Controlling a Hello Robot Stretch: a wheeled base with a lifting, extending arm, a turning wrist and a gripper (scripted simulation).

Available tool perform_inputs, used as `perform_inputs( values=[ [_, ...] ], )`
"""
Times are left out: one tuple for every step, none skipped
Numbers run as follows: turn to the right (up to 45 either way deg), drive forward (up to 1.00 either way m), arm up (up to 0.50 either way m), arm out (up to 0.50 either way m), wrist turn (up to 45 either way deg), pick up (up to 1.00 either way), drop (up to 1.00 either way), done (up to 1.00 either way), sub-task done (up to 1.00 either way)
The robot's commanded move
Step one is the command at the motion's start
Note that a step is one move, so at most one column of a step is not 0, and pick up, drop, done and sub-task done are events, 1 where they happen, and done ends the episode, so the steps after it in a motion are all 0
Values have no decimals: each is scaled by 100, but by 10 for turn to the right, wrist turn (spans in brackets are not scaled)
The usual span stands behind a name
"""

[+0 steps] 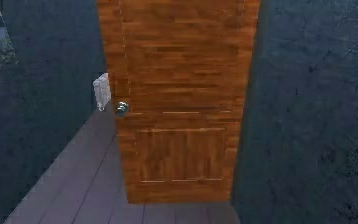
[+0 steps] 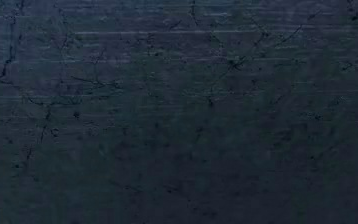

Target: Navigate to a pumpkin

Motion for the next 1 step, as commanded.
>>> perform_inputs(
  values=[
    [-360, 0, 0, 0, 0, 0, 0, 0, 0]
  ],
)
